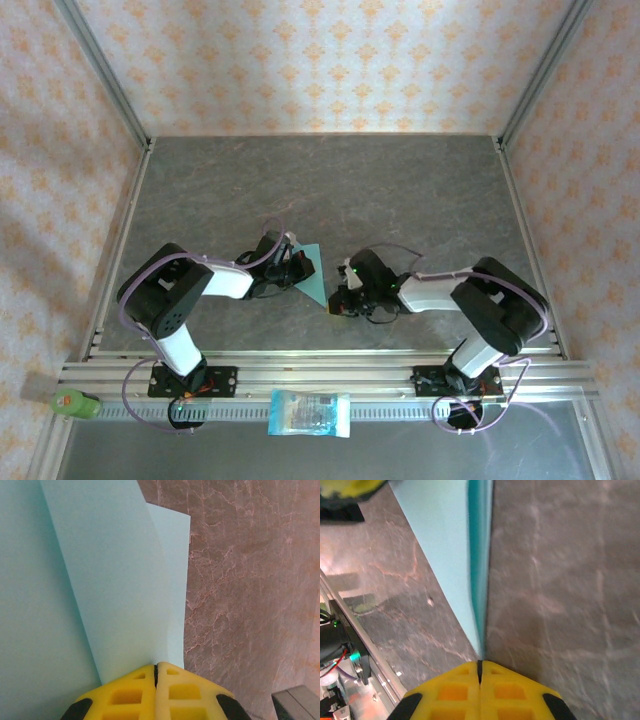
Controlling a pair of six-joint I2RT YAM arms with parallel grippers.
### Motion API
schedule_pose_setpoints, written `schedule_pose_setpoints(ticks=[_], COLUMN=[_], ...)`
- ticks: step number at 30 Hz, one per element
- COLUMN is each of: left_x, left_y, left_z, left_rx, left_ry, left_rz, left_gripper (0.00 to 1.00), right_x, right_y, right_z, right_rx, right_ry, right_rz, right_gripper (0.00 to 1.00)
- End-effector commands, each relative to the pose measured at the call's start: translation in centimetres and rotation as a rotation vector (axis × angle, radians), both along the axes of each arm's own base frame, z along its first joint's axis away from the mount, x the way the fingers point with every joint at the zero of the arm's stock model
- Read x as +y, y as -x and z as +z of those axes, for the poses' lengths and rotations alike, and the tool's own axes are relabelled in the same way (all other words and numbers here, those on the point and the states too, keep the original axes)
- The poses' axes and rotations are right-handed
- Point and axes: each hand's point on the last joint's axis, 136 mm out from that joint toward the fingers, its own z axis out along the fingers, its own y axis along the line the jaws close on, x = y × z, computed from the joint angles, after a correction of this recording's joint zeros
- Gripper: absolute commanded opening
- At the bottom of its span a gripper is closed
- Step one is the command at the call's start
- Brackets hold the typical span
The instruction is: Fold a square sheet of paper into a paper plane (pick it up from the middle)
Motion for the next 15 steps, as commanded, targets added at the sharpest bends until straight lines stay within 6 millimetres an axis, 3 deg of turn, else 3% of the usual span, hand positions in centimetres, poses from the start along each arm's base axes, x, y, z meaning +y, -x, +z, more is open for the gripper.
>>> schedule_pose_setpoints(ticks=[1, 5, 7, 15], left_x=[2.3, 2.2, 2.2, 1.8], left_y=[1.3, 1.6, 1.7, 1.4], left_z=[-2.8, -3.2, -3.2, -2.9], left_rx=[0.070, 0.080, 0.078, 0.075], left_ry=[-0.106, -0.105, -0.102, -0.095], left_rz=[0.048, 0.042, 0.045, 0.027], left_gripper=[0.03, 0.03, 0.03, 0.03], right_x=[-1.3, 0.7, 1.4, 3.7], right_y=[1.3, -1.0, -1.9, -5.2], right_z=[-0.1, 4.4, 5.5, 3.9], right_rx=[0.033, -0.047, -0.071, -0.076], right_ry=[0.051, -0.061, -0.096, -0.047], right_rz=[0.004, -0.048, -0.076, -0.106], right_gripper=[0.00, 0.00, 0.00, 0.00])
